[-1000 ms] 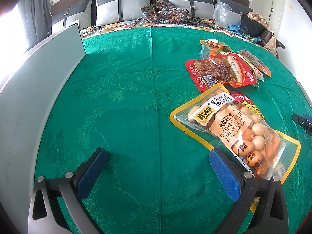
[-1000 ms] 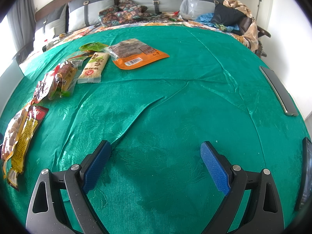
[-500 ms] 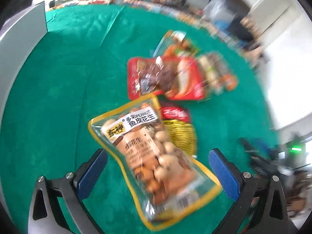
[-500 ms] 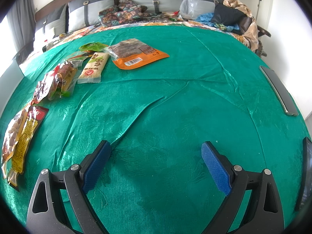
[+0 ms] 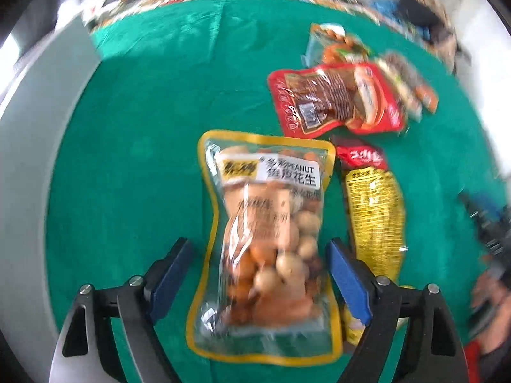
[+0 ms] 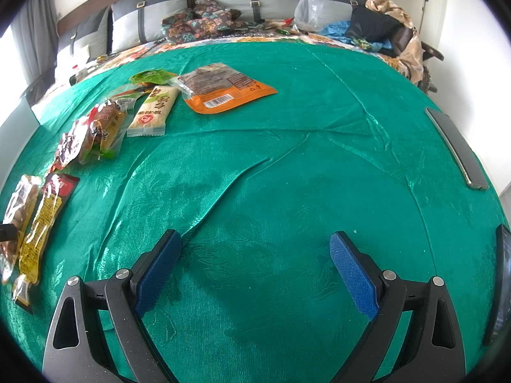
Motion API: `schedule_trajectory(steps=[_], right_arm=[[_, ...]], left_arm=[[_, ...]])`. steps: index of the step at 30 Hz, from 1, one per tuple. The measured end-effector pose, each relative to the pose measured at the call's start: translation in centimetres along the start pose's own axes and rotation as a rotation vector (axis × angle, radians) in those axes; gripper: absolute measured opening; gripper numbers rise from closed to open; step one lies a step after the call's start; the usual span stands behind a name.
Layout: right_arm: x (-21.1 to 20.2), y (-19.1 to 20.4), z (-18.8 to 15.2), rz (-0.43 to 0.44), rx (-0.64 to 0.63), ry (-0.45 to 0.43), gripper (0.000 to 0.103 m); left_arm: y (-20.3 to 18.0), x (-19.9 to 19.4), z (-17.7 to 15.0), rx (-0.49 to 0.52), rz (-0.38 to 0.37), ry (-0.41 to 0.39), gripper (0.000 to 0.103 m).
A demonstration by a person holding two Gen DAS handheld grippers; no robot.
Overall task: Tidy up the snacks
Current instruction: 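Grasp the yellow-edged peanut bag with the left tool and lift, then grasp the yellow printed packet with the right tool while the left tool holds the peanut bag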
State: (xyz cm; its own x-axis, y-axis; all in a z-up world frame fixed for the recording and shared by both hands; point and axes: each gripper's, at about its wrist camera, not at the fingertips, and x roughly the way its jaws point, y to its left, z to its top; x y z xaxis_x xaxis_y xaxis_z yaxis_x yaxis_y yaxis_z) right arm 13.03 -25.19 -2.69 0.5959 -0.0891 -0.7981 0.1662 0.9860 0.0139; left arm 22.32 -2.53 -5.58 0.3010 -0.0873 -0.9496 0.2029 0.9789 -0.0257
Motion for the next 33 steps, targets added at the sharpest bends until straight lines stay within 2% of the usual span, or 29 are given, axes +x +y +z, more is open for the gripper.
schedule_trajectory(steps=[1, 3, 4, 5, 6, 12, 13, 14, 15, 16, 17, 18, 19, 22, 23, 24, 25, 27, 28, 30, 31, 32, 33], right_arm=[[0.0, 0.0, 0.0, 0.000, 0.000, 0.000, 0.096], [0.0, 0.0, 0.0, 0.001, 0.000, 0.000, 0.096], [0.0, 0.0, 0.0, 0.001, 0.000, 0.000, 0.096], [0.0, 0.0, 0.0, 0.001, 0.000, 0.000, 0.096], [0.0, 0.0, 0.0, 0.058, 0.012, -0.001, 0.096], [0.0, 0.0, 0.1, 0.072, 0.016, 0.004, 0.096], [0.1, 0.1, 0.4, 0.081, 0.022, 0.047, 0.096], [-0.1, 0.6, 1.1, 0.117, 0.050, 0.129, 0.094], [-0.3, 1.2, 1.4, 0.176, 0.090, 0.176, 0.093], [-1.0, 2.6, 1.7, 0.303, 0.167, 0.237, 0.093], [-1.3, 3.9, 1.9, 0.374, 0.197, 0.275, 0.093], [-1.8, 6.6, 2.1, 0.454, 0.194, 0.328, 0.092], [-2.3, 10.0, 2.4, 0.477, 0.137, 0.354, 0.092], [-1.8, 17.2, 2.4, 0.407, 0.022, 0.400, 0.092], [-1.3, 18.6, 2.2, 0.419, -0.002, 0.430, 0.095], [-1.3, 20.5, 2.2, 0.336, -0.054, 0.401, 0.092], [-1.1, 21.6, 2.1, 0.299, -0.102, 0.390, 0.093], [-1.4, 23.1, 1.6, 0.220, -0.207, 0.352, 0.066], [-1.8, 23.2, 1.5, 0.246, -0.225, 0.338, 0.053], [-1.9, 22.8, 1.1, 0.267, -0.234, 0.369, 0.041], [-1.7, 21.9, 0.9, 0.288, -0.200, 0.388, 0.041], [-1.7, 20.8, 0.8, 0.338, -0.141, 0.399, 0.041], [-1.8, 19.1, 0.6, 0.441, -0.025, 0.406, 0.041]], left_arm=[[-0.3, 0.2, 0.2, 0.028, 0.024, -0.012, 0.087], [0.0, -0.3, 0.1, 0.013, -0.001, -0.049, 0.067], [0.0, -0.6, 0.0, 0.013, 0.017, -0.066, 0.058], [0.2, -0.6, -0.2, 0.016, 0.010, -0.069, 0.056], [0.6, -1.0, -0.7, 0.017, -0.004, -0.079, 0.055], [5.1, -4.2, -5.9, -0.125, -0.067, -0.141, 0.055], [5.7, -4.9, -6.9, -0.143, -0.070, -0.158, 0.055], [6.3, -5.5, -7.8, -0.157, -0.069, -0.173, 0.055], [6.7, -6.1, -8.7, -0.172, -0.070, -0.184, 0.055], [7.1, -6.6, -9.3, -0.184, -0.077, -0.196, 0.055], [7.3, -7.1, -9.9, -0.193, -0.083, -0.204, 0.055], [7.4, -7.7, -10.4, -0.198, -0.089, -0.216, 0.055], [7.3, -8.2, -10.7, -0.199, -0.092, -0.227, 0.055], [7.5, -10.1, -12.1, -0.199, -0.099, -0.263, 0.055], [7.7, -10.7, -12.5, -0.200, -0.100, -0.272, 0.055], [8.0, -11.4, -13.2, -0.198, -0.100, -0.280, 0.055], [8.3, -12.1, -13.8, -0.197, -0.095, -0.290, 0.055], [8.8, -13.1, -14.5, -0.205, -0.092, -0.306, 0.055], [9.3, -13.6, -15.0, -0.219, -0.098, -0.318, 0.055], [9.9, -14.1, -15.3, -0.244, -0.115, -0.330, 0.055], [10.3, -14.4, -15.5, -0.259, -0.132, -0.342, 0.055], [10.5, -14.8, -15.9, -0.270, -0.143, -0.348, 0.055], [10.8, -15.0, -16.0, -0.285, -0.161, -0.354, 0.055]])
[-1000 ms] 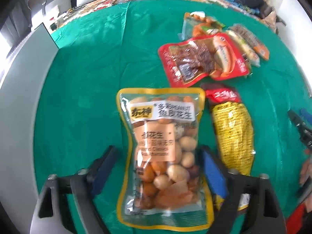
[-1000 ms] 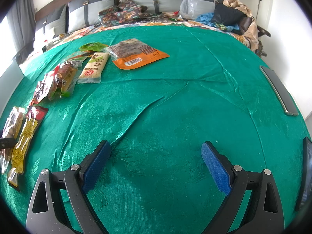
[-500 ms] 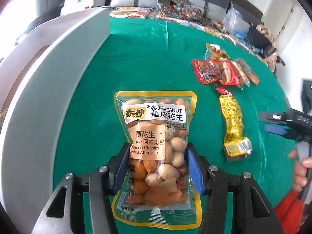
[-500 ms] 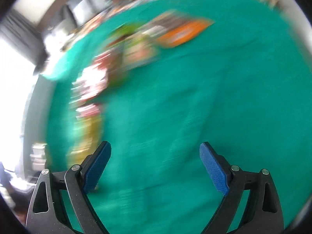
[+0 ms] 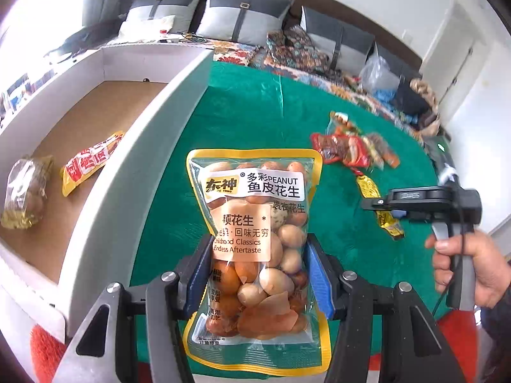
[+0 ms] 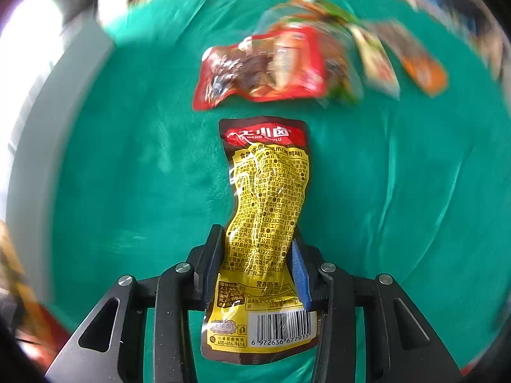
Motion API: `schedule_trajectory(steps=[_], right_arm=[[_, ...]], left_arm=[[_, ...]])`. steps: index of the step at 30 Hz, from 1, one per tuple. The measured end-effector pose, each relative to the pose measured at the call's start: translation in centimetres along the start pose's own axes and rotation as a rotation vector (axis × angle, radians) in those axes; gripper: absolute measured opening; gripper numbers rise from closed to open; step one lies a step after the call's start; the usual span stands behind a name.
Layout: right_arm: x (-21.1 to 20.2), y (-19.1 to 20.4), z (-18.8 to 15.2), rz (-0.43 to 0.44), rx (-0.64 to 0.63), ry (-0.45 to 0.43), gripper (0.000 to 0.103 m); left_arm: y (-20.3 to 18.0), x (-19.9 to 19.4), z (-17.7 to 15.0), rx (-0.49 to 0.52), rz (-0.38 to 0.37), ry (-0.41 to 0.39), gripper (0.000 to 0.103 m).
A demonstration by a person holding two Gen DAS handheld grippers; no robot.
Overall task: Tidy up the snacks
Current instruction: 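Grasp the yellow printed packet with the right tool while the left tool holds the peanut bag, then carry both packets into the white box and open both tools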
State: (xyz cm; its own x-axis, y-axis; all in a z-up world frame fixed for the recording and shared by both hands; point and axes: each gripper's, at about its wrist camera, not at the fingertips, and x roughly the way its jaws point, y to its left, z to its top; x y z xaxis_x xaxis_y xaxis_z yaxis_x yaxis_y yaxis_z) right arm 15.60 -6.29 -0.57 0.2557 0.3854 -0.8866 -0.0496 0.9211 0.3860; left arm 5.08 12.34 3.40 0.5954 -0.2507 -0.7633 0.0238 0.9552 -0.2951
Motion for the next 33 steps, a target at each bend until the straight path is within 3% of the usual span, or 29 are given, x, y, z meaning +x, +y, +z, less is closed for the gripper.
schedule_trajectory(steps=[1, 2, 5, 8, 11, 15, 19, 20, 21, 22, 23, 26, 28, 31, 33], right_arm=[[-0.5, -0.9, -0.3, 0.077, 0.055, -0.015, 0.041], [-0.9, -1.5, -0.6, 0.102, 0.081, -0.024, 0.041], [-1.0, -1.9, -1.3, 0.120, 0.112, -0.010, 0.041], [-2.7, 1.6, -1.0, 0.248, 0.086, -0.021, 0.041], [-5.2, 9.1, -0.4, 0.369, -0.046, -0.048, 0.041], [-8.0, 19.9, -0.1, 0.494, -0.228, -0.064, 0.042], [-7.3, 29.3, -1.4, 0.590, -0.349, -0.038, 0.045], [-6.7, 30.7, -2.1, 0.592, -0.362, -0.029, 0.048], [-5.6, 32.1, -2.2, 0.472, -0.346, -0.013, 0.052], [-4.4, 33.3, -2.4, 0.468, -0.359, -0.010, 0.060], [-3.0, 34.2, -2.5, 0.452, -0.371, -0.002, 0.068], [-1.0, 33.4, -2.4, 0.397, -0.364, 0.028, 0.071], [-1.5, 31.3, -1.8, 0.389, -0.350, -0.021, 0.070], [-3.4, 26.0, 0.1, 0.286, -0.348, -0.142, 0.073], [-3.7, 20.8, 0.5, 0.141, -0.365, -0.219, 0.073]], left_arm=[[0.3, -0.3, 0.0, -0.019, -0.017, -0.004, 0.055], [0.6, -0.7, 0.1, -0.036, -0.033, -0.006, 0.055], [2.2, -2.5, 1.3, -0.104, -0.086, -0.024, 0.055], [5.2, -4.8, 3.2, -0.179, -0.107, -0.078, 0.055], [9.4, -7.2, 5.3, -0.211, -0.026, -0.129, 0.055], [15.5, -9.5, 7.2, -0.235, 0.149, -0.152, 0.055], [20.3, -10.2, 7.1, -0.240, 0.302, -0.135, 0.058], [21.2, -10.0, 6.9, -0.242, 0.333, -0.128, 0.061], [22.0, -9.9, 6.7, -0.243, 0.361, -0.118, 0.063], [22.4, -9.5, 6.5, -0.241, 0.392, -0.110, 0.067], [22.8, -9.3, 6.2, -0.239, 0.429, -0.102, 0.079], [22.9, -9.2, 5.2, -0.237, 0.486, -0.117, 0.087], [22.1, -9.4, 4.8, -0.249, 0.461, -0.135, 0.087], [18.7, -9.2, 5.0, -0.234, 0.368, -0.165, 0.087], [15.4, -8.6, 6.0, -0.189, 0.304, -0.168, 0.087]])
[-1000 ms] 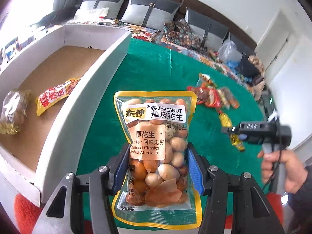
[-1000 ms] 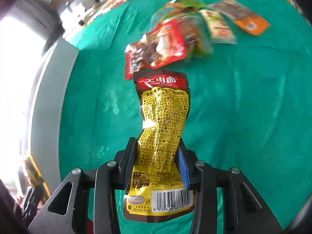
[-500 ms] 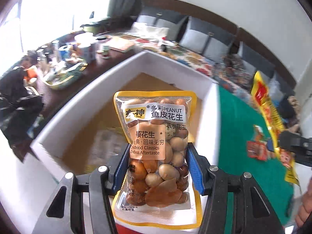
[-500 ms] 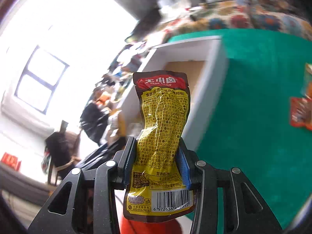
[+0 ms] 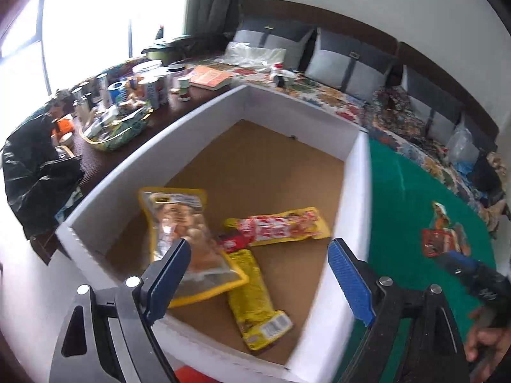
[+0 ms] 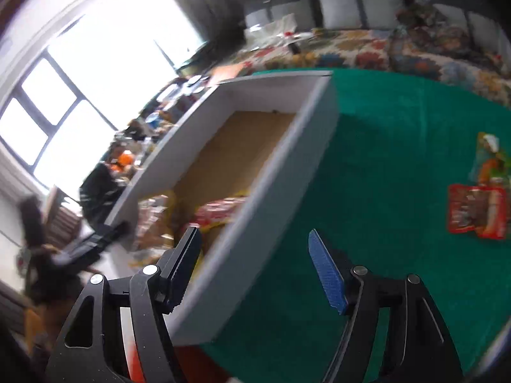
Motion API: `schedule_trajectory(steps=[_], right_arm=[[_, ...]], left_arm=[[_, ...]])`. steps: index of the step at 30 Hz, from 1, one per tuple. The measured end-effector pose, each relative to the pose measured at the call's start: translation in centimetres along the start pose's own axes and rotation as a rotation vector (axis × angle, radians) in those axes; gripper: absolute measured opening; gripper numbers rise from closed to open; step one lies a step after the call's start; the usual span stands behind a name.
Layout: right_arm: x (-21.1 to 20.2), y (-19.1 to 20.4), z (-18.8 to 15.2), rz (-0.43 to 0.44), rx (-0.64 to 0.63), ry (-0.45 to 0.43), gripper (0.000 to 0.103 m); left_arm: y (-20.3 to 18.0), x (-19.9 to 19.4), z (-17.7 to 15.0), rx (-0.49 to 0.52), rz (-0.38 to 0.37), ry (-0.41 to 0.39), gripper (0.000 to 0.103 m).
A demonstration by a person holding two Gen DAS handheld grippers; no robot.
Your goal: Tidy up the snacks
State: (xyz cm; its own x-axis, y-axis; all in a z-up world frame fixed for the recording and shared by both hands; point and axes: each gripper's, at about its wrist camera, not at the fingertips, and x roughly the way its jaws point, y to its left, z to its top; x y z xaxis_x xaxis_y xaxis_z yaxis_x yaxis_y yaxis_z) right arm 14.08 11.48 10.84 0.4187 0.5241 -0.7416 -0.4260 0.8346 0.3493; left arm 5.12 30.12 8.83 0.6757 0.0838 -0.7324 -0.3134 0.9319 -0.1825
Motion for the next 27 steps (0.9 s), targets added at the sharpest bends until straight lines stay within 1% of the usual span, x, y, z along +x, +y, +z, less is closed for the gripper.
schedule_trajectory(steps=[1, 3, 4, 5, 7, 8, 9, 10, 12, 13, 15, 16, 18, 19, 20, 22, 23, 24, 25, 27], right_arm=[[-0.3, -2.9, -1.4, -0.106, -0.037, -0.019, 0.073], [-1.0, -9.0, -4.5, -0.305, -0.089, -0.021, 0.073], [-2.4, -11.8, -6.3, -0.367, -0.096, -0.015, 0.073], [-3.0, -15.0, -8.2, -0.442, -0.086, -0.003, 0.073], [-3.9, -19.6, -11.2, -0.527, -0.034, 0.004, 0.073], [-4.2, -21.2, -12.2, -0.559, -0.011, 0.000, 0.073], [-5.1, -23.6, -13.3, -0.601, 0.016, -0.012, 0.073], [-5.7, -25.0, -14.1, -0.626, 0.031, -0.023, 0.073], [-6.3, -27.6, -14.9, -0.675, 0.055, -0.035, 0.073], [-6.4, -28.5, -15.1, -0.688, 0.070, -0.032, 0.073], [-7.1, -29.7, -15.0, -0.662, 0.110, -0.076, 0.074], [-7.3, -30.1, -15.0, -0.668, 0.125, -0.083, 0.075], [-7.3, -31.3, -14.4, -0.634, 0.170, -0.093, 0.077], [-7.6, -31.6, -14.4, -0.623, 0.188, -0.094, 0.080], [-7.8, -31.7, -14.3, -0.616, 0.204, -0.094, 0.085], [-7.7, -32.3, -14.0, -0.619, 0.220, -0.091, 0.088], [-7.8, -31.9, -14.2, -0.622, 0.219, -0.091, 0.089], [-7.6, -32.0, -14.0, -0.624, 0.220, -0.090, 0.089], [-8.3, -31.7, -14.5, -0.624, 0.221, -0.091, 0.090], [-8.6, -31.6, -14.8, -0.625, 0.222, -0.091, 0.090]], left_arm=[[-2.1, -0.1, -0.3, 0.029, -0.044, 0.003, 0.087], [-6.7, -0.1, -1.0, 0.095, -0.132, 0.016, 0.089], [-9.3, 0.0, -1.7, 0.127, -0.175, 0.028, 0.093], [-11.8, 0.2, -2.5, 0.156, -0.217, 0.043, 0.099], [-16.8, 1.7, -4.6, 0.211, -0.290, 0.084, 0.102], [-18.6, 2.5, -5.6, 0.231, -0.306, 0.105, 0.102], [-20.5, 3.7, -6.6, 0.256, -0.321, 0.131, 0.102], [-22.4, 5.1, -7.8, 0.280, -0.332, 0.160, 0.102], [-25.5, 7.9, -9.7, 0.317, -0.331, 0.198, 0.102], [-26.9, 9.2, -10.4, 0.339, -0.320, 0.210, 0.101], [-29.0, 11.5, -11.4, 0.376, -0.292, 0.218, 0.101], [-30.0, 12.8, -11.7, 0.392, -0.283, 0.219, 0.101], [-31.3, 14.4, -11.7, 0.397, -0.274, 0.207, 0.101], [-31.8, 15.1, -11.6, 0.394, -0.268, 0.201, 0.101], [-31.9, 15.9, -11.4, 0.392, -0.259, 0.198, 0.101], [-32.4, 17.4, -11.2, 0.376, -0.237, 0.197, 0.101], [-32.2, 17.8, -11.2, 0.370, -0.234, 0.193, 0.101], [-32.3, 17.9, -11.4, 0.377, -0.226, 0.161, 0.101], [-32.6, 18.1, -11.7, 0.401, -0.201, 0.138, 0.101], [-33.2, 18.4, -12.1, 0.448, -0.158, 0.143, 0.103]])
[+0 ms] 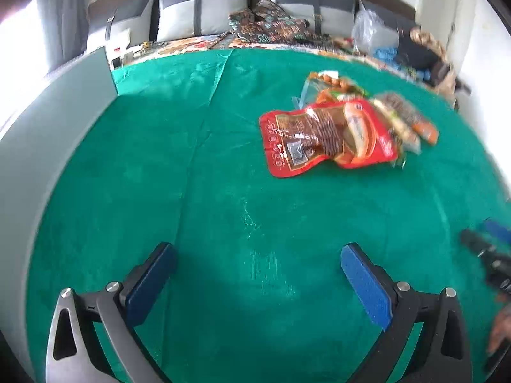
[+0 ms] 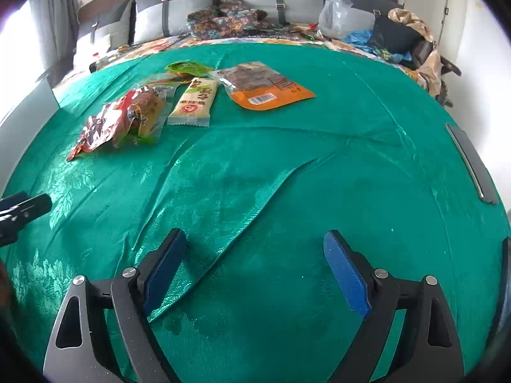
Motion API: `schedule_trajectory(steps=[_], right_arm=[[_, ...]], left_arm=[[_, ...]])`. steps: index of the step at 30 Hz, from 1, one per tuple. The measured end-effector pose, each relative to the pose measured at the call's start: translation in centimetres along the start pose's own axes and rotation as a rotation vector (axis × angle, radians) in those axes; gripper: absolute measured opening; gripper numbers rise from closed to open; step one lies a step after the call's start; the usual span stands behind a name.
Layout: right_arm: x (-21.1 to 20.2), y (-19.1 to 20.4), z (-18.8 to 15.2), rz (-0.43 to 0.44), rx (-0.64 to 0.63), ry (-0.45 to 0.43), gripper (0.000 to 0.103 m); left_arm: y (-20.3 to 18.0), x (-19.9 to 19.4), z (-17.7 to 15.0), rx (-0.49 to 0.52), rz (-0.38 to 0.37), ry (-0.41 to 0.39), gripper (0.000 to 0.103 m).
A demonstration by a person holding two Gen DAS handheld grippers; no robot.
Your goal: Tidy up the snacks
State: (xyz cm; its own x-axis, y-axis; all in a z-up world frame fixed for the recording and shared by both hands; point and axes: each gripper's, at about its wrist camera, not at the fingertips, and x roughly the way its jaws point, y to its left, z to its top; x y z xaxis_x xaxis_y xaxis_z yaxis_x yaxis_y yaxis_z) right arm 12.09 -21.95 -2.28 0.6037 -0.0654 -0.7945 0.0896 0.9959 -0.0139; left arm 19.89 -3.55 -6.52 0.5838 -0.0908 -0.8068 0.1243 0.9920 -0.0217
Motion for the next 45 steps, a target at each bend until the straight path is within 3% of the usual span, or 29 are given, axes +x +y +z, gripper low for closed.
schedule_trajectory(steps=[36, 41, 45], right_arm=[[-1.3, -0.1, -1.0, 0.000, 0.007, 0.000, 0.093], [0.5, 0.1, 1.3, 0.022, -0.031, 0.008, 0.092], [1.8, 0.2, 2.9, 0.013, -0.008, 0.007, 0.097]], left_arm=[[0.1, 0.2, -0.1, 0.005, -0.002, 0.002, 0.103], [0.1, 0.2, -0.1, 0.006, -0.001, 0.002, 0.103], [0.1, 0.2, -0.1, 0.006, -0.001, 0.002, 0.103]])
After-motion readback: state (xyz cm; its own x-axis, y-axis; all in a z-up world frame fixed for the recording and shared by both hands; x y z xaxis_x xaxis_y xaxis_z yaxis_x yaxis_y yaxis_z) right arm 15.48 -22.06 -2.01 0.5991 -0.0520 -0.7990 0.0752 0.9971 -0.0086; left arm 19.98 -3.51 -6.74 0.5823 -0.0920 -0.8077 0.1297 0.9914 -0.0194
